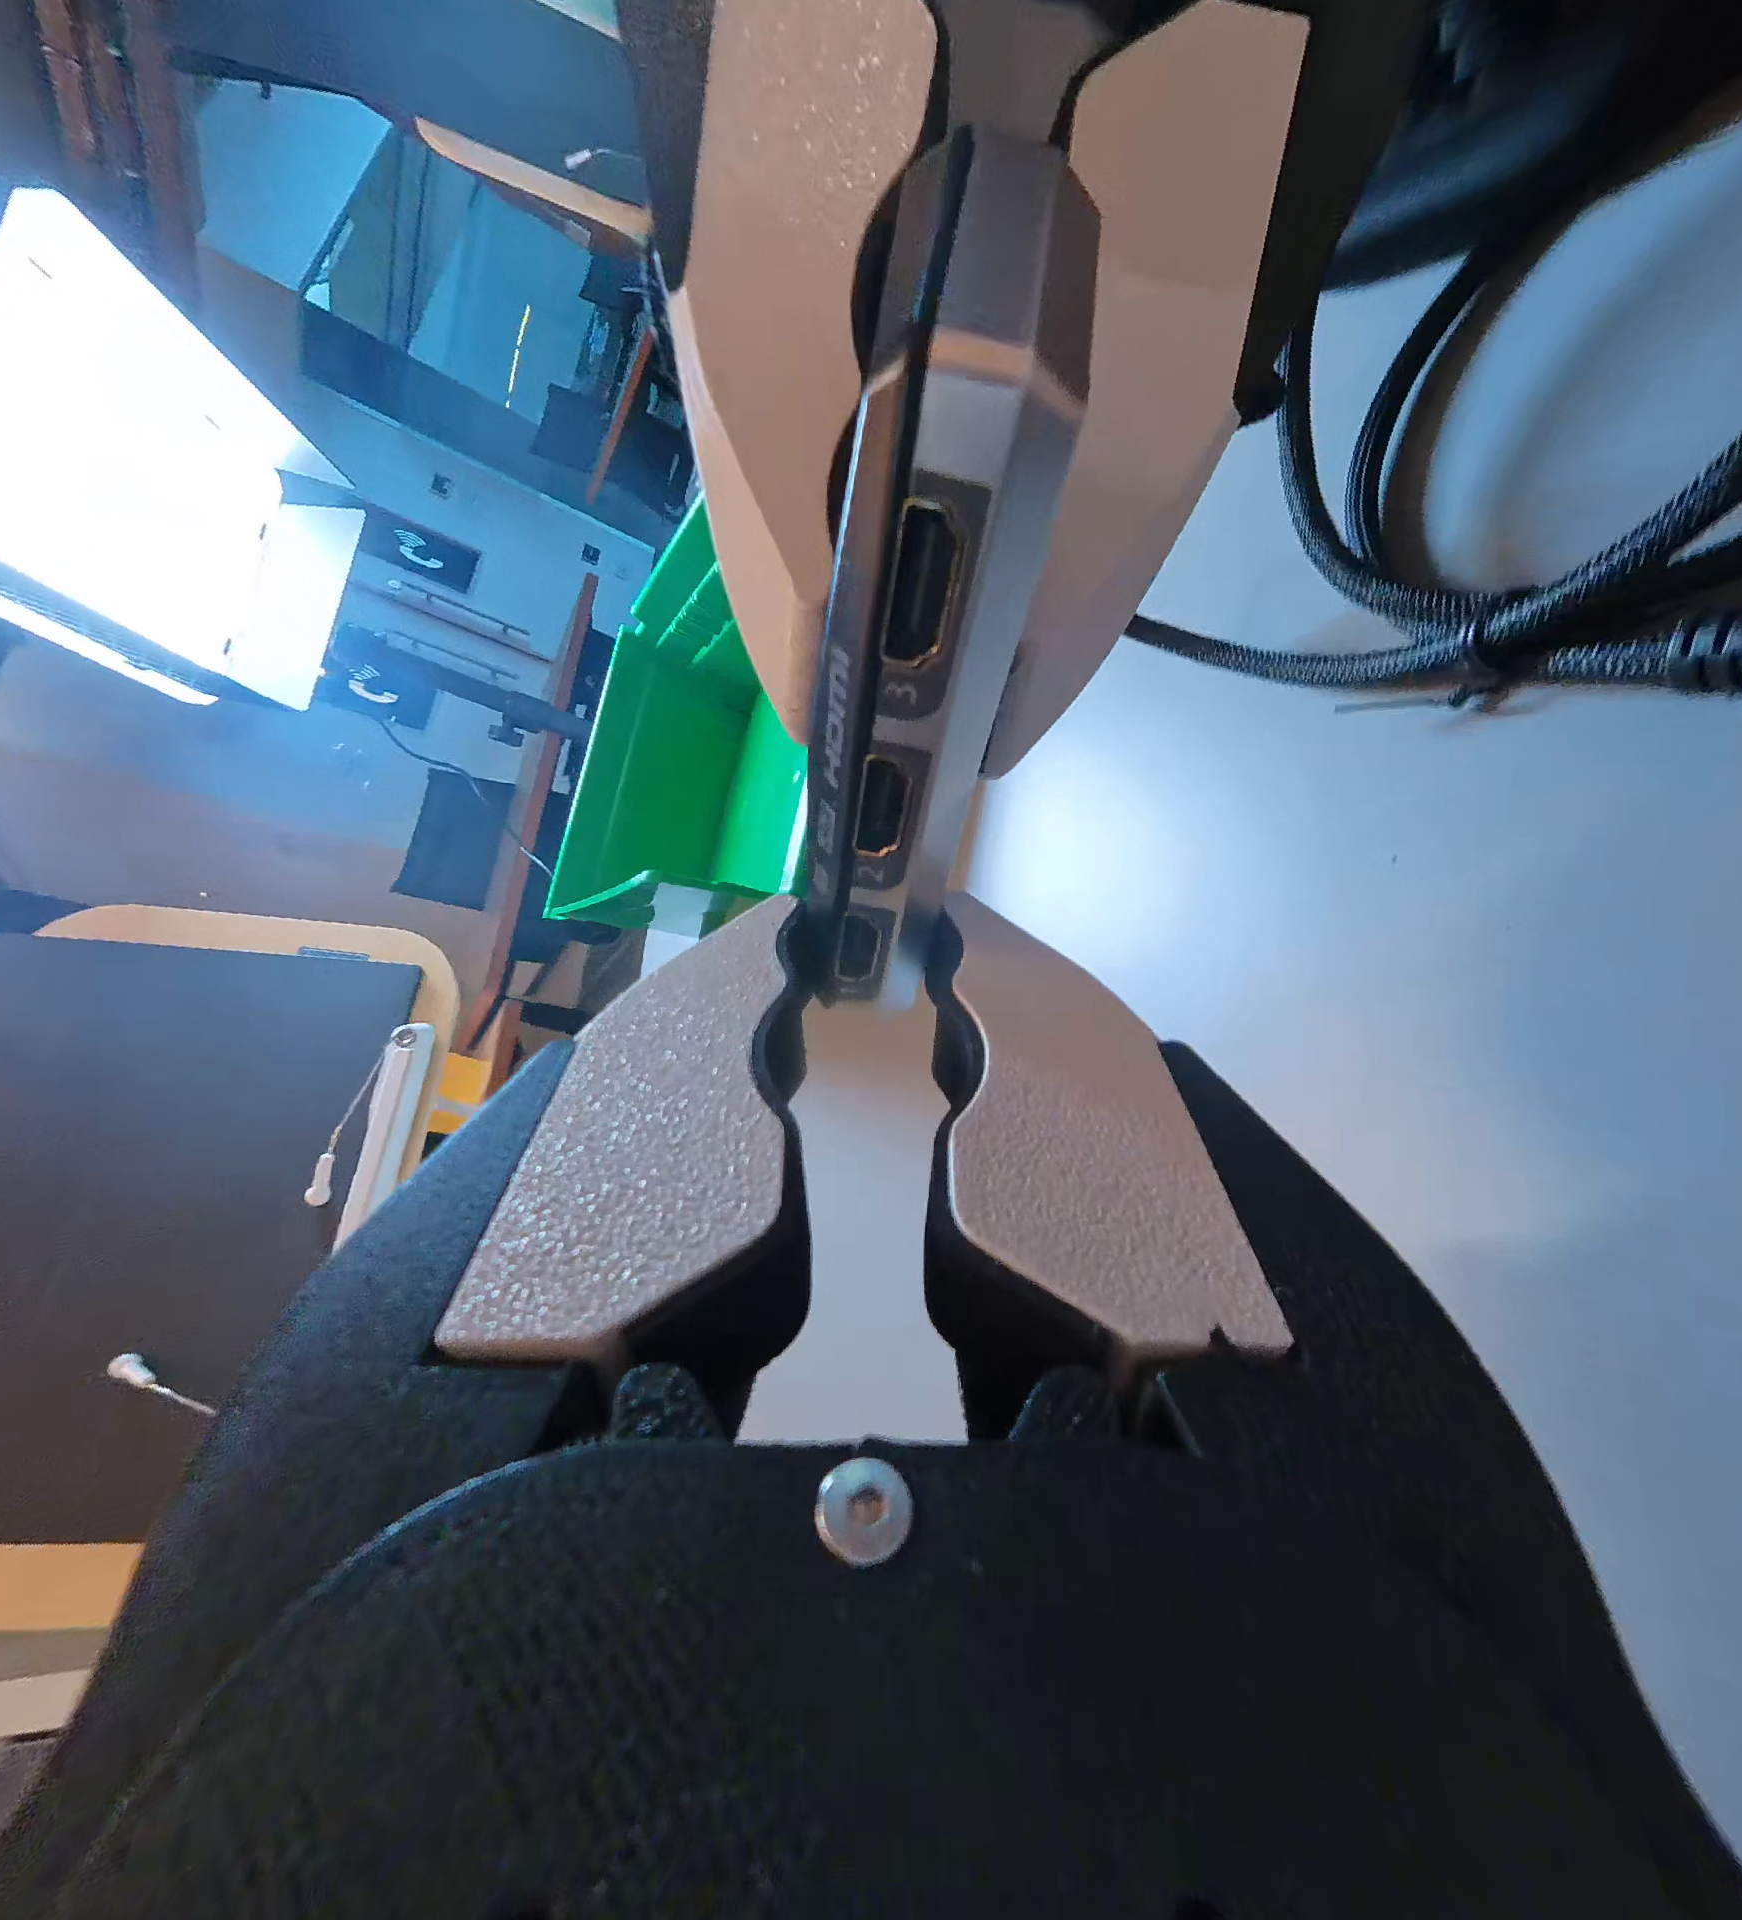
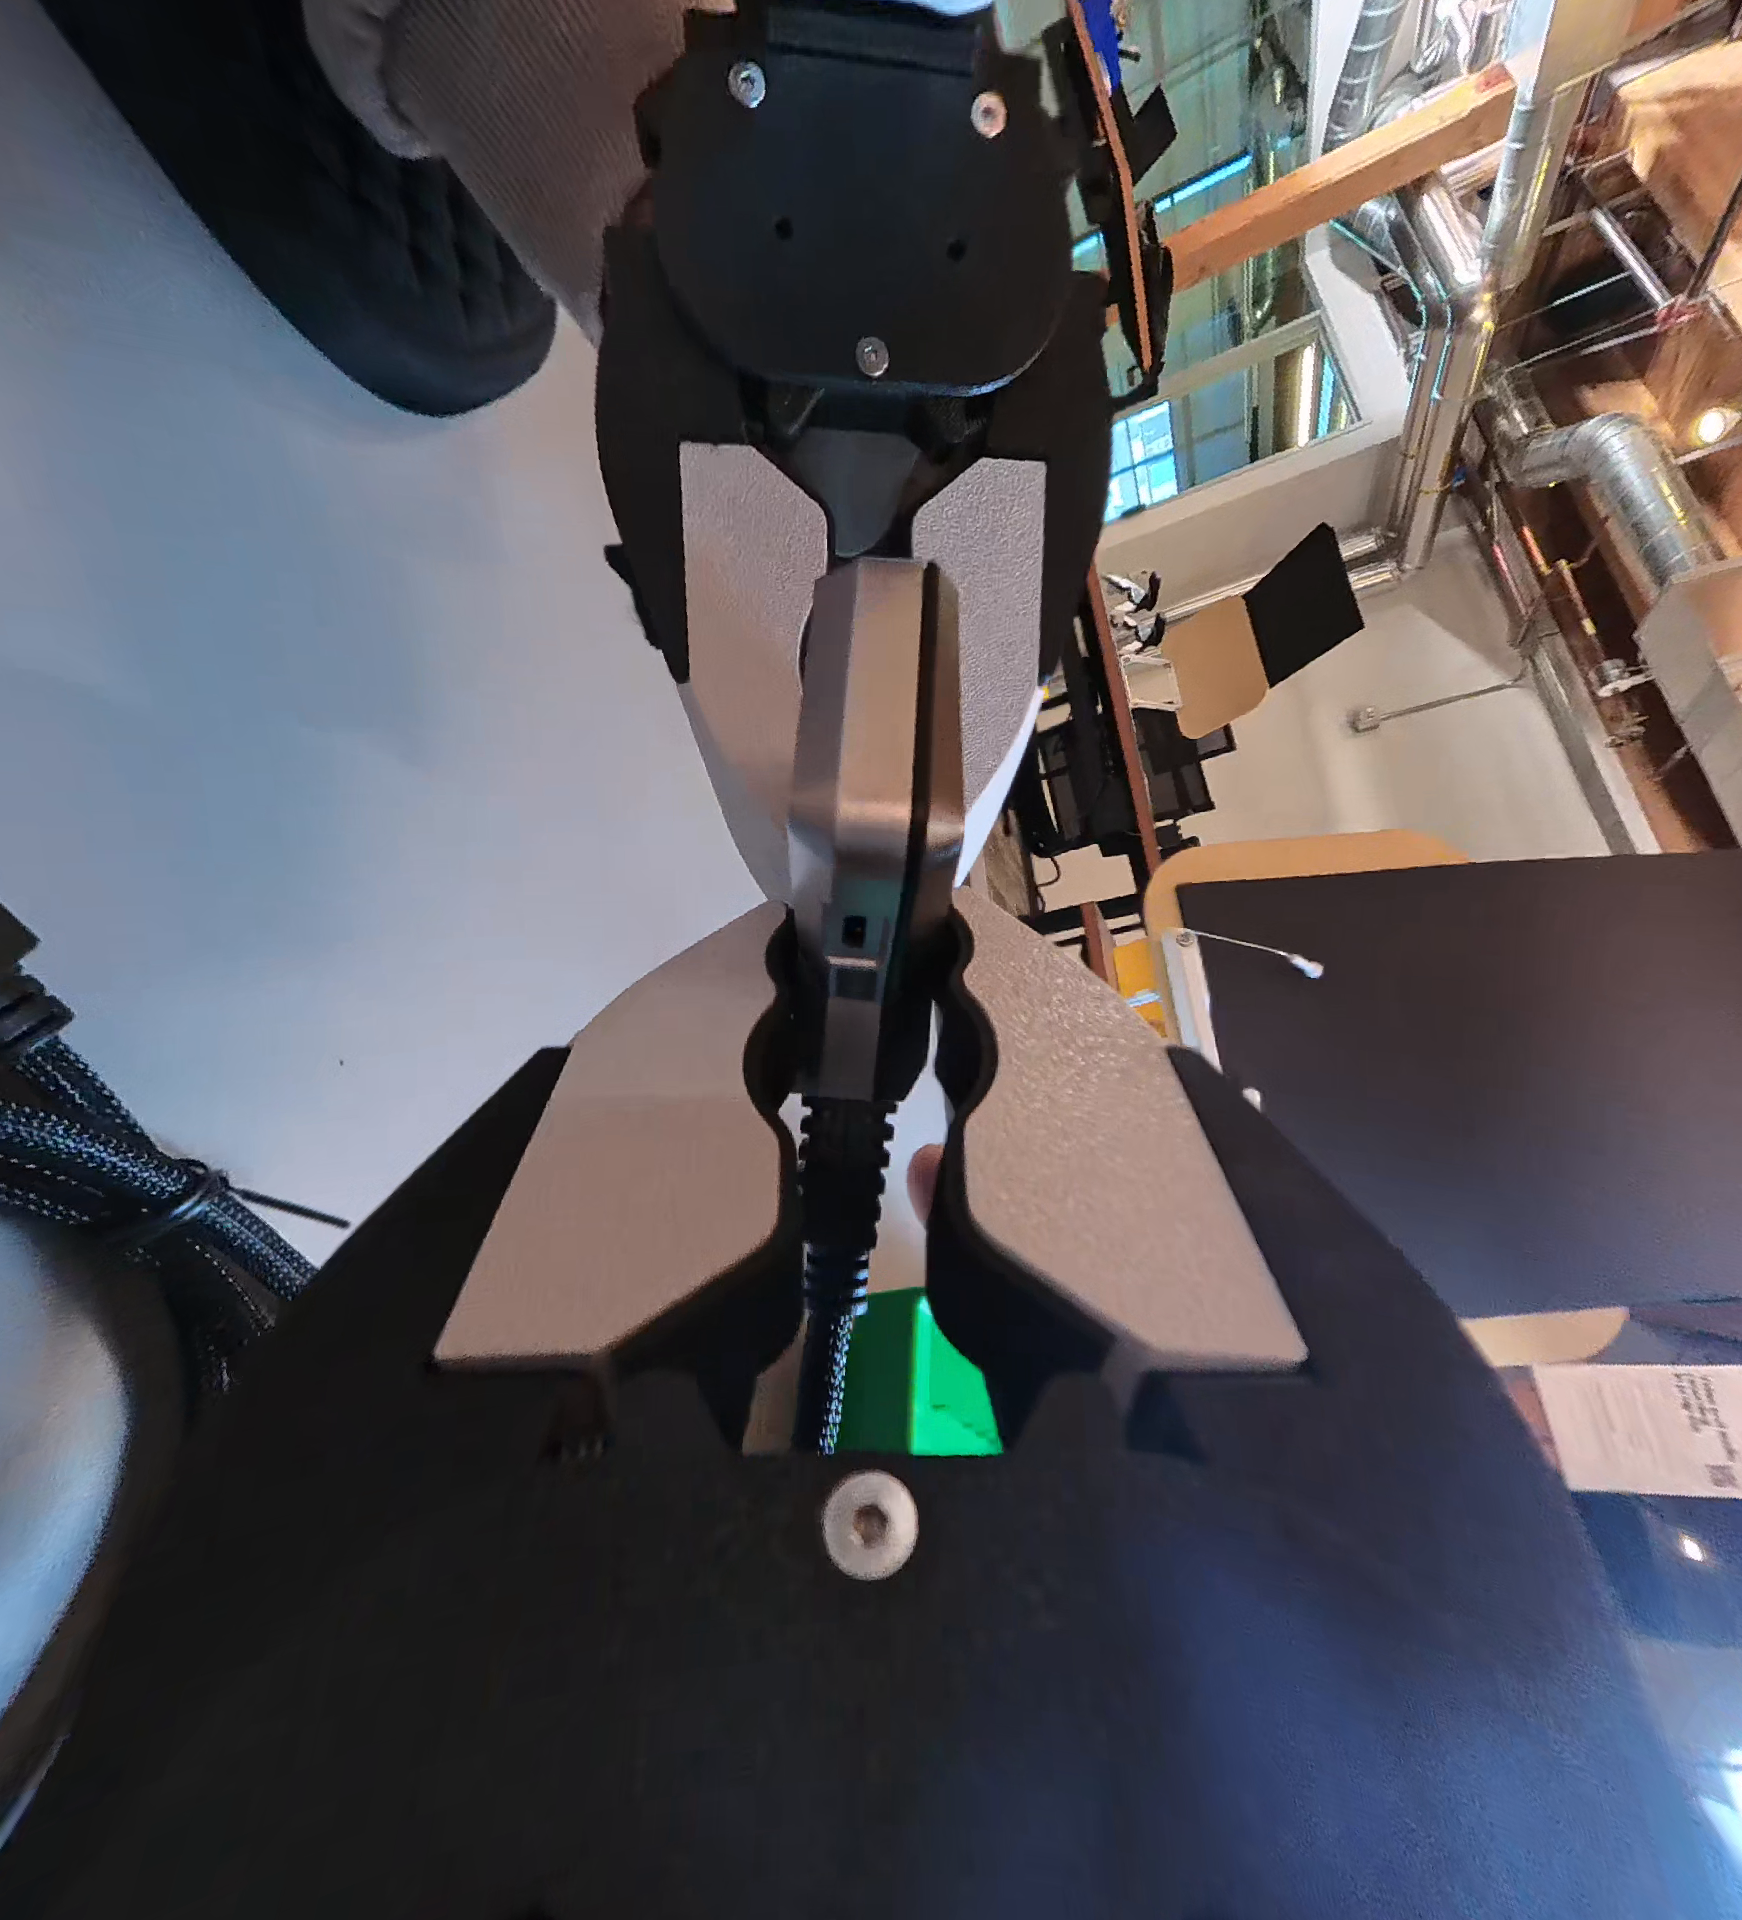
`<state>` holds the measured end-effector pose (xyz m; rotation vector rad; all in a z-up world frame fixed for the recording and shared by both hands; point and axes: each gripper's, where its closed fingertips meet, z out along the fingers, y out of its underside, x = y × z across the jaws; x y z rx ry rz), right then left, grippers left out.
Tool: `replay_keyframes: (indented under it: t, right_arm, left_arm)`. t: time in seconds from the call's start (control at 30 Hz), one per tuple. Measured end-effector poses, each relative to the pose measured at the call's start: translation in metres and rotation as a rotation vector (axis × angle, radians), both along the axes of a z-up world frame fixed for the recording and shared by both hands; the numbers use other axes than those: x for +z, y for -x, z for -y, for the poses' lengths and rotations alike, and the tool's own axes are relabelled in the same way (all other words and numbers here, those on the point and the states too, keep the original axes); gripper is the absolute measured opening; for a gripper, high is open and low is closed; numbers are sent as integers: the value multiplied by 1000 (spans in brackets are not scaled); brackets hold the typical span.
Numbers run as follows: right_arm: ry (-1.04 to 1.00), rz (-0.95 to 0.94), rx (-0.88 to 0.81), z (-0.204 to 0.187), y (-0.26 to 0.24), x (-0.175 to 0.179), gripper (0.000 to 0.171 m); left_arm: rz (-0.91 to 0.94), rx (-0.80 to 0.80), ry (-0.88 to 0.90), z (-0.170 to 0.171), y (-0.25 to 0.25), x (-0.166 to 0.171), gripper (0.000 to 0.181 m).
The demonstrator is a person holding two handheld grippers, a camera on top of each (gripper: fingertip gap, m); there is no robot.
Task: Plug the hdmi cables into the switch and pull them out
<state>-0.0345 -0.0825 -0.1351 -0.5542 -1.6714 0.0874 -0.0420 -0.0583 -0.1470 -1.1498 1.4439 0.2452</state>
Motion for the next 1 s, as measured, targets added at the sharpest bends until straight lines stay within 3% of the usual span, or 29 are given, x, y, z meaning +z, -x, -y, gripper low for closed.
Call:
replay_keyframes:
  t: [0.33, 0.6, 0.77, 0.87, 1.0]
  right_arm:
    - [-68, 41, -75, -4, 8, -7, 23]
    - [-35, 4, -128, -17, 1, 4, 23]
    - [-17, -41, -184, -33, -14, 17, 23]
    - [-10, -54, -215, -42, -21, 21, 23]
    - [7, -54, -247, -56, -27, 21, 23]
  left_arm:
    - [-8, -22, -48, 0, -8, -3, 20]
    - [161, 23, 112, -12, 13, 1, 21]
    - [354, 195, 84, -35, 67, 39, 25]
    - [427, 404, 96, -50, 127, 60, 34]
    - [514, 598, 120, -50, 213, 99, 30]
